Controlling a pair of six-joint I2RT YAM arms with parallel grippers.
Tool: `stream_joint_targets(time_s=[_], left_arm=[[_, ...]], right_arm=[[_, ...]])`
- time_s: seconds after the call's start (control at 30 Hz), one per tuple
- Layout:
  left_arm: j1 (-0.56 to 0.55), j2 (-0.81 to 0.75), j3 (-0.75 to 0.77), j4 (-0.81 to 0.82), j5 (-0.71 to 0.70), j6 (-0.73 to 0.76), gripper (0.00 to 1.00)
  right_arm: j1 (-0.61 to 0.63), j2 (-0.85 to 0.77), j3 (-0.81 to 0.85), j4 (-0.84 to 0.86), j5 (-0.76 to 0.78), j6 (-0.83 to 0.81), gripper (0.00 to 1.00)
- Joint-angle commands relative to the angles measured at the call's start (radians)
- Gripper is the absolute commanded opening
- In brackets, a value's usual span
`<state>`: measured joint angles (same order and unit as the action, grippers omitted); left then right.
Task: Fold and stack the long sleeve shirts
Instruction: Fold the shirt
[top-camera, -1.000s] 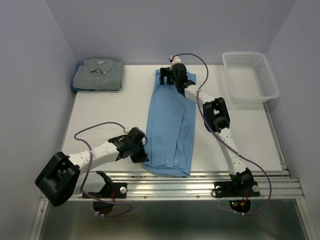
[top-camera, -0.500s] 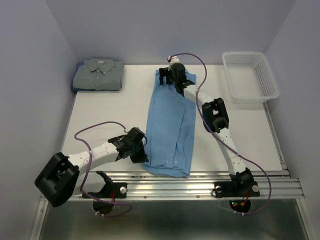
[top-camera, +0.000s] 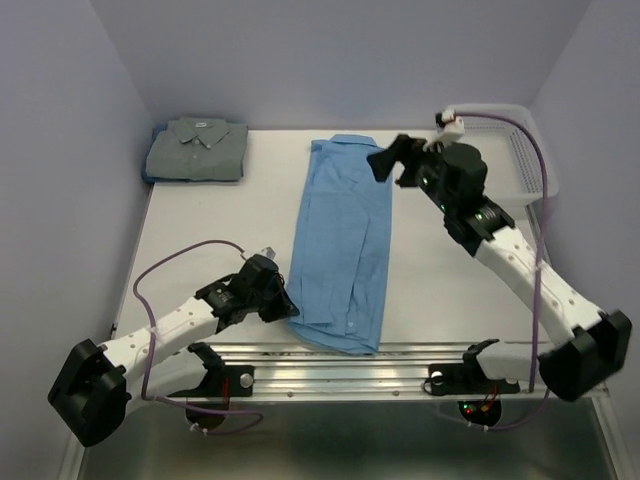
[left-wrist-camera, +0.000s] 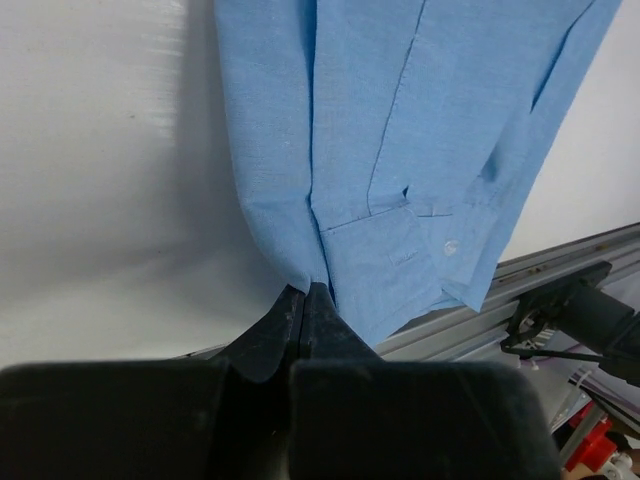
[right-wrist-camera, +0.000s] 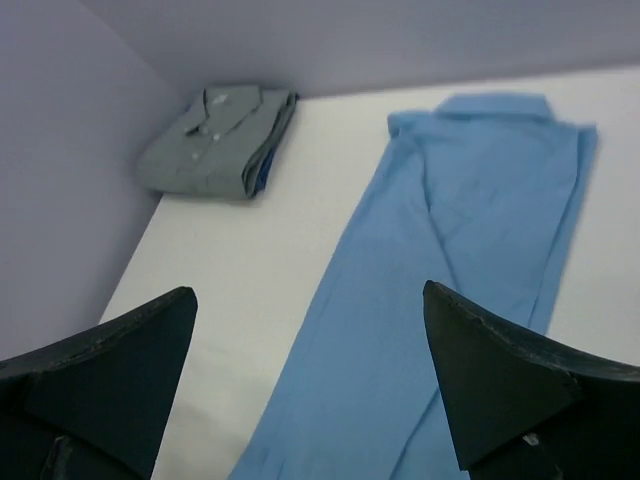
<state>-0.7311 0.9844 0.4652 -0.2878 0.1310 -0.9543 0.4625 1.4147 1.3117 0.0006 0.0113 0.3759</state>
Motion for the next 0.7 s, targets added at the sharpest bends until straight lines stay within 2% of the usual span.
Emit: stream_joint_targets(time_s=[0.0, 0.07, 0.1, 0.17, 0.27, 0.47, 0.67], left_arm=[[0.006, -0.058, -0.033, 0.047, 0.016, -0.014, 0.0], [0.006, -0.079, -0.048, 0.065, 0.027, -0.011, 0.0], [0.006, -0.082, -0.053, 0.082, 0.032, -0.008, 0.0], [0.004, -0.079, -0.062, 0.091, 0.053, 0.005, 0.0], [0.004, -0.053, -0.06, 0.088, 0.061, 0.026, 0.0], [0.002, -0.043, -0.071, 0.085, 0.058, 0.029, 0.0], [0.002, -0.033, -0.071, 0.091, 0.065, 0.032, 0.0]], right_arm=[[0.036, -0.216, -0.43, -0.35, 0.0, 0.33, 1.0], [0.048, -0.33, -0.553, -0.39, -0.078, 0.376, 1.0], [0.06, -0.42, -0.607, -0.408, -0.168, 0.423, 1.0], [0.09, -0.48, -0.727, -0.462, -0.314, 0.449, 1.0], [0.143, -0.542, -0.81, -0.49, -0.393, 0.489, 1.0], [0.189, -0.51, -0.894, -0.504, -0.419, 0.524, 1.0], [0.238, -0.39, -0.916, -0.366, -0.442, 0.561, 0.97]])
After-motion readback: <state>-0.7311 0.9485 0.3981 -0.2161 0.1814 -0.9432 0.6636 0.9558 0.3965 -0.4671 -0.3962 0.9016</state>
